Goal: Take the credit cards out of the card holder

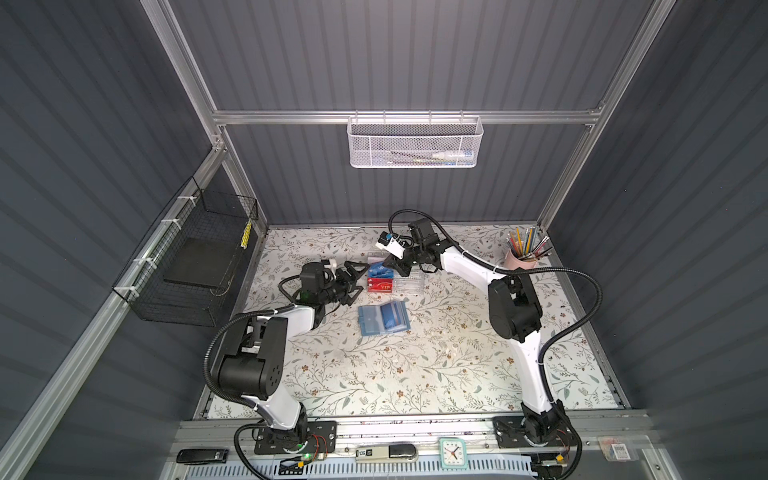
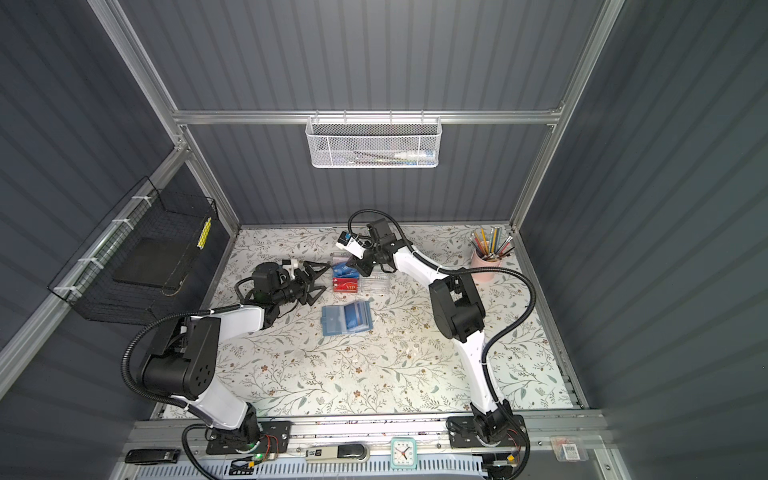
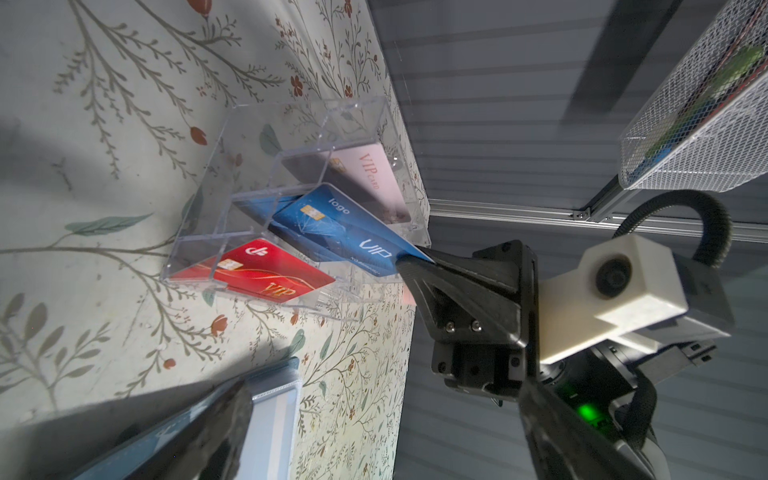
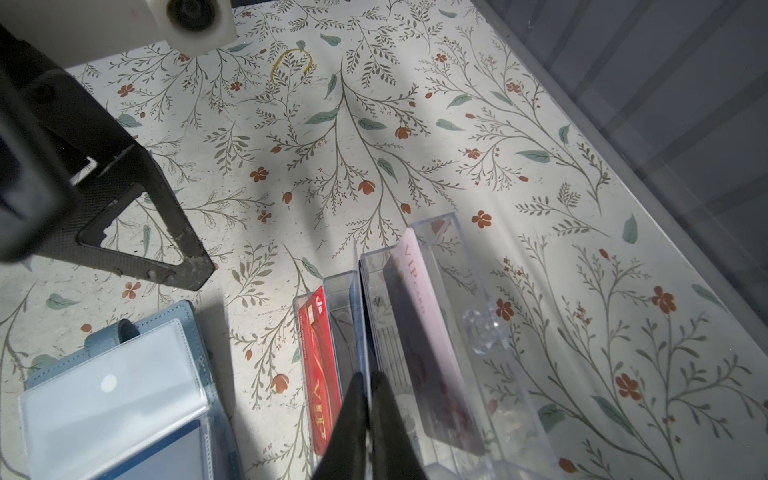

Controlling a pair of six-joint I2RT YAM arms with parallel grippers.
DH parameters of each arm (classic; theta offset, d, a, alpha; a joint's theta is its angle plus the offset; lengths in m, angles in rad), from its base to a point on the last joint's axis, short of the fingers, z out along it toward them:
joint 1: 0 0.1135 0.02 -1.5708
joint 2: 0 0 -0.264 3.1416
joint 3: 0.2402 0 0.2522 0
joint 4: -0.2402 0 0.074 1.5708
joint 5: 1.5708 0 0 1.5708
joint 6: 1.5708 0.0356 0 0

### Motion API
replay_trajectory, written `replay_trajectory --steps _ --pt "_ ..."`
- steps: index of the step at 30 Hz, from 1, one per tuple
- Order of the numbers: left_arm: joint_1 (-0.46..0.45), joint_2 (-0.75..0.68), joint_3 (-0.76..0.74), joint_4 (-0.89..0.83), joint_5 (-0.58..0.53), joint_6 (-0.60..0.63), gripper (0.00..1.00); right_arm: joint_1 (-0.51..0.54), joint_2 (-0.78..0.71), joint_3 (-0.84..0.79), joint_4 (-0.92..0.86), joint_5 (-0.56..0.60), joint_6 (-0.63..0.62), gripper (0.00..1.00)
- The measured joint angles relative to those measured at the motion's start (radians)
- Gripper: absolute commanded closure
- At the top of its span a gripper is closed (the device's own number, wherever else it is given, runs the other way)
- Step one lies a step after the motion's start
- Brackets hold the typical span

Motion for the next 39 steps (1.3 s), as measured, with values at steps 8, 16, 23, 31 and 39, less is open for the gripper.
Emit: replay_trajectory --steps 8,16,23,31,39 --pt "0.000 0.002 0.000 0.027 0.003 -0.011 0.00 -0.001 0.028 0.019 -0.014 0.000 -0.011 0.89" --pt "0.000 0.003 0.000 0.035 0.003 -0.022 0.00 -0.004 0.050 0.027 -0.035 0.001 -0.018 0.88" --pt "0.000 0.002 0.000 0.034 0.003 -0.022 0.00 -0.005 0.050 0.027 -0.036 0.001 -0.020 0.83" --pt "0.000 0.002 0.000 0.031 0.003 -0.022 0.00 -0.006 0.047 0.021 -0.031 0.003 -0.021 0.81" --pt "0.000 -0.036 0.000 -0.023 0.003 0.005 0.00 -0.006 -0.045 -0.084 0.025 0.005 0.011 0.72"
